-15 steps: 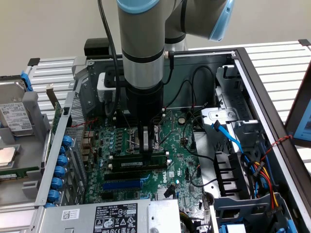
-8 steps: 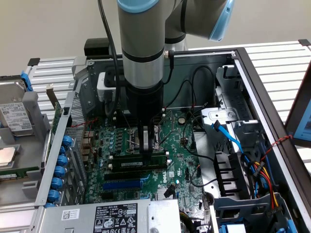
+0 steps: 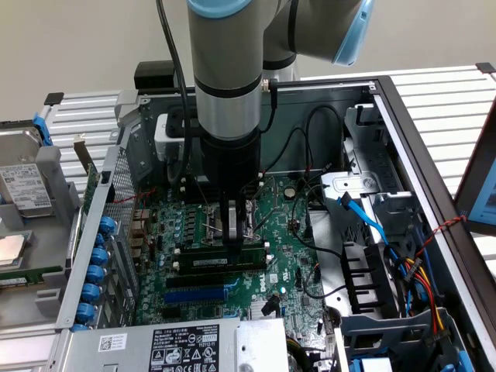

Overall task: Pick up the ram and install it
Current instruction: 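Insert the ram into the slot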

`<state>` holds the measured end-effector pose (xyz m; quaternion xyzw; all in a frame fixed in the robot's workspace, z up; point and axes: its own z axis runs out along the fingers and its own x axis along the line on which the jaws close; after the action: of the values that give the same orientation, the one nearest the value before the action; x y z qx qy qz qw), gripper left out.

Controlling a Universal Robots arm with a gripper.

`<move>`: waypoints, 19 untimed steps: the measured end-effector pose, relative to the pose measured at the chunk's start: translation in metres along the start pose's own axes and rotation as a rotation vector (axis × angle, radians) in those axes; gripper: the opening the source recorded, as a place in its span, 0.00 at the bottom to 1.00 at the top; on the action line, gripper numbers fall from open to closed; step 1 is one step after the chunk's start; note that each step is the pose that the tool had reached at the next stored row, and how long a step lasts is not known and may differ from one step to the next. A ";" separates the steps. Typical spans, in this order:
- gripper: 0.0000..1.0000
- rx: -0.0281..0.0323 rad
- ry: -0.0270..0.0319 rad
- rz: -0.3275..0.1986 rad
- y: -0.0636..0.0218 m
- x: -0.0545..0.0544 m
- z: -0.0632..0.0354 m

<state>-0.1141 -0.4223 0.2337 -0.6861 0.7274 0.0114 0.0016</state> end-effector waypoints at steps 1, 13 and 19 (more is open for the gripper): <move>0.20 0.0000 0.0000 0.000 0.0000 0.000 0.0000; 0.20 -0.0001 0.0002 0.000 0.0001 0.000 -0.0048; 0.20 0.0000 0.0000 0.000 0.0001 0.000 -0.0050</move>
<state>-0.1142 -0.4223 0.2386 -0.6861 0.7274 0.0114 0.0016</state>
